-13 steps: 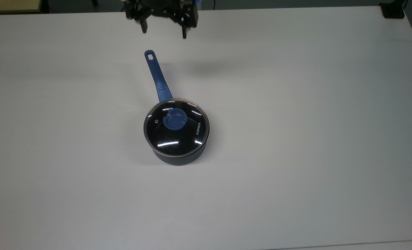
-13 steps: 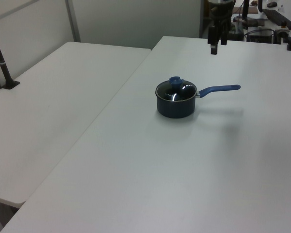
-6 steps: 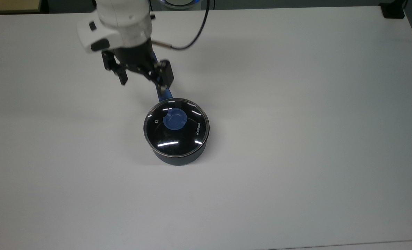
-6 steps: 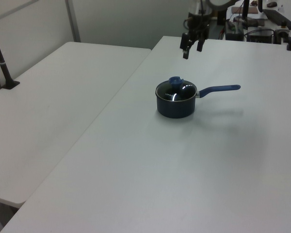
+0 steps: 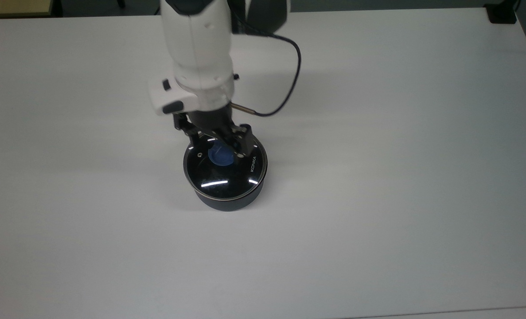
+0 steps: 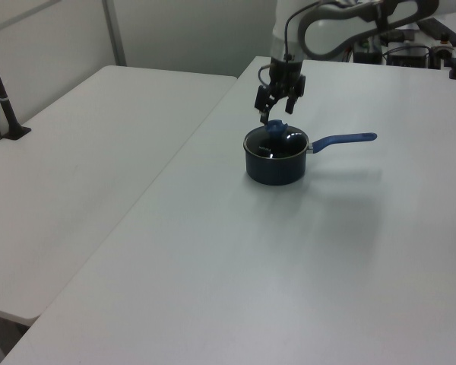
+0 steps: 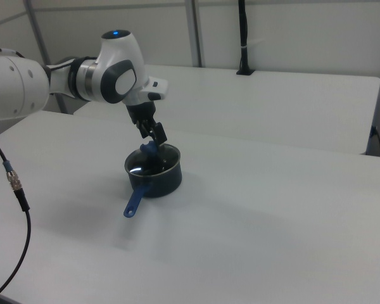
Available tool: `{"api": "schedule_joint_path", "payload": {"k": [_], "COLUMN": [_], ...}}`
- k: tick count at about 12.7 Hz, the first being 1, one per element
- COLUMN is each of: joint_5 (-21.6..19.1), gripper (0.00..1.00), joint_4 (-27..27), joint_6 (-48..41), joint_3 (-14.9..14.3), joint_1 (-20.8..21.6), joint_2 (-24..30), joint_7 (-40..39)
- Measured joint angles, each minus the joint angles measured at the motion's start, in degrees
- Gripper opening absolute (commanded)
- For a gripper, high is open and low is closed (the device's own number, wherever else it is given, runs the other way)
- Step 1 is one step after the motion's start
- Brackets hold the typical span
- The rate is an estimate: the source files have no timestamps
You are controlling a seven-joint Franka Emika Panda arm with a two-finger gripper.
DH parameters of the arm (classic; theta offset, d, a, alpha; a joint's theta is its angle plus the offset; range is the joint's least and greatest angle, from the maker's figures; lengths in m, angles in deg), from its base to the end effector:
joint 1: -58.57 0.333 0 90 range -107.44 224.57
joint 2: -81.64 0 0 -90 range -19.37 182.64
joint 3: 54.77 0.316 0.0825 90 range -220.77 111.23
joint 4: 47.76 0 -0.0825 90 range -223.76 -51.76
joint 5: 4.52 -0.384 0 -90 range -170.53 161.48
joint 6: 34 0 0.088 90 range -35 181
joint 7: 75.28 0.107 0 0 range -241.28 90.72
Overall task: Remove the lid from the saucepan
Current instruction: 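Lower the open gripper down onto the blue knob of the glass lid, then close the gripper on the blue lid knob, then lift the glass lid up off the saucepan rim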
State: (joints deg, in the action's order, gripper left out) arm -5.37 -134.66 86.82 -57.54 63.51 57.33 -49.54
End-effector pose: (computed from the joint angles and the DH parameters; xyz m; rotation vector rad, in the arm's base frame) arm 0.6970 0.0321 0.4345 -3.0310 0.6333 -0.2557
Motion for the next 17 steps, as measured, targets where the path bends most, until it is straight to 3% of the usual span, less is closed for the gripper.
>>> {"api": "schedule_joint_path", "payload": {"k": [3, 7, 9, 17], "joint_5": [0.00, 0.18, 0.44, 1.05], "gripper": [1.00, 0.70, 0.63, 0.58], "joint_4": [1.49, 1.54, 1.56, 2.58], "joint_6": [0.06, 0.06, 0.06, -3.07], "joint_3": [-0.01, -0.02, -0.04, -0.21], "joint_1": [0.87, 0.99, 1.35, 1.49], "joint_2": [-2.05, -2.45, -2.45, -2.32], "joint_7": [0.25, 0.25, 0.24, -0.57]}}
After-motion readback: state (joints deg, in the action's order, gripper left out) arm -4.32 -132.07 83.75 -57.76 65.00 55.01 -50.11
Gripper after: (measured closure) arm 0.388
